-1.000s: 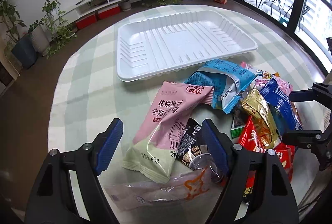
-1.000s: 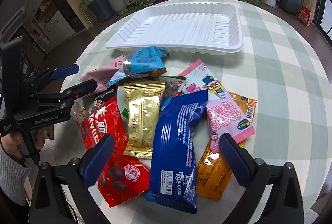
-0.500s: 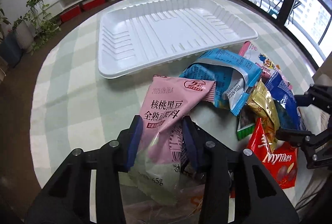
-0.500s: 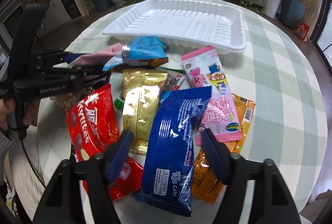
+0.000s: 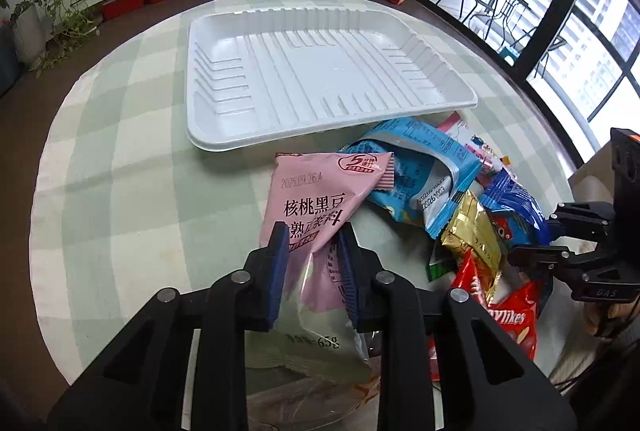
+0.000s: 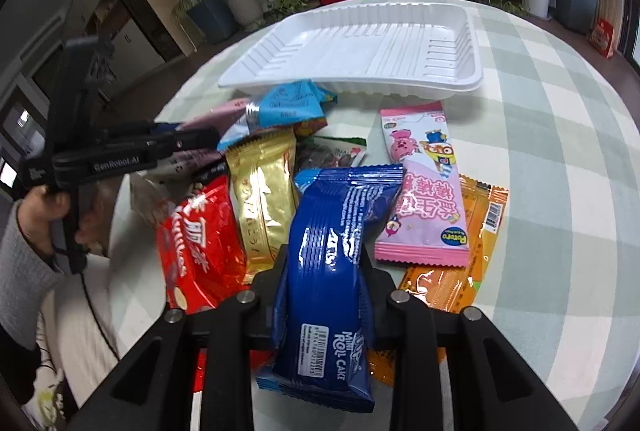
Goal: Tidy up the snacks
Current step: 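Grasp the pink packet with the left tool while the right tool grasps the blue Tipo packet, then carry the pink packet with the left tool while the right tool carries the blue packet into the tray, then open both tools to release the packets in the white tray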
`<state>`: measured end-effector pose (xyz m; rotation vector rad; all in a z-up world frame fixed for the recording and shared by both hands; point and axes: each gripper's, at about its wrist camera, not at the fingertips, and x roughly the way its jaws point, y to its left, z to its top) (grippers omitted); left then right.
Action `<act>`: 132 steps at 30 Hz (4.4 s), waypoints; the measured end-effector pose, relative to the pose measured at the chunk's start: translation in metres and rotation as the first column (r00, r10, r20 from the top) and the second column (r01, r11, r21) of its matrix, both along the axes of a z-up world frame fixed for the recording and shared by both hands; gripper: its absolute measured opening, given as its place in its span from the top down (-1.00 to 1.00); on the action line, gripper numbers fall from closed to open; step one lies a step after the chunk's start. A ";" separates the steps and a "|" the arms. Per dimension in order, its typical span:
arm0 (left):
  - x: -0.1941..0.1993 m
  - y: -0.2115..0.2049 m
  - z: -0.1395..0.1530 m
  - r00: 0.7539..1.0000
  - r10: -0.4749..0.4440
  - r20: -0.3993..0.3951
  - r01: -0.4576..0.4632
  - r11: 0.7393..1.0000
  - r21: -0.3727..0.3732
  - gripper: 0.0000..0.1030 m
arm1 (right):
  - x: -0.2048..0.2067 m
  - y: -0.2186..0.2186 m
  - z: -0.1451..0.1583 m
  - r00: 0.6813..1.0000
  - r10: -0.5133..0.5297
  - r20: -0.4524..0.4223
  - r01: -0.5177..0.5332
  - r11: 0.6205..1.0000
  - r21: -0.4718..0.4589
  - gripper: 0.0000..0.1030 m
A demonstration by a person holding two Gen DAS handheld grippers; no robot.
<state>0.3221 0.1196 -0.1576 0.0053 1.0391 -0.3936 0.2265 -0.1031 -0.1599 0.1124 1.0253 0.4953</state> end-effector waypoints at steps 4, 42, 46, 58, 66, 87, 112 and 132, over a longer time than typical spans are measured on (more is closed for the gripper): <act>-0.002 0.004 0.004 1.000 0.005 -0.015 -0.006 1.000 -0.030 0.64 | 0.002 -0.014 0.005 0.999 -0.015 -0.032 0.018 0.994 0.109 0.39; -0.010 0.029 0.051 0.998 0.065 -0.025 -0.070 0.939 -0.337 0.91 | 0.042 -0.053 0.022 0.995 -0.045 -0.092 0.082 0.890 0.449 0.34; 0.001 0.028 0.055 0.997 0.067 -0.026 -0.072 0.932 -0.356 0.92 | 0.054 -0.057 0.024 0.995 -0.056 -0.082 0.087 0.886 0.456 0.34; 0.065 0.025 0.061 0.993 0.110 -0.038 -0.116 0.908 -0.402 0.92 | 0.121 -0.058 0.041 0.996 -0.080 -0.049 0.094 0.889 0.449 0.32; 0.118 0.031 0.050 0.986 0.158 -0.049 -0.165 0.900 -0.403 0.92 | 0.174 -0.053 0.033 0.993 -0.097 -0.060 0.113 0.905 0.410 0.32; 0.148 0.026 0.036 0.981 0.191 0.019 -0.178 0.942 -0.284 0.94 | 0.214 -0.042 0.021 0.990 -0.144 0.000 0.141 0.968 0.206 -0.52; -0.052 0.047 0.061 0.971 0.232 0.048 -0.217 0.953 -0.212 0.92 | 0.023 -0.013 0.061 0.976 0.029 0.215 -0.021 0.999 -0.038 -0.65; -0.123 0.035 0.037 0.969 0.243 -0.033 -0.245 0.961 -0.130 0.91 | -0.035 -0.043 0.024 0.977 -0.067 0.202 0.096 0.986 -0.138 -0.68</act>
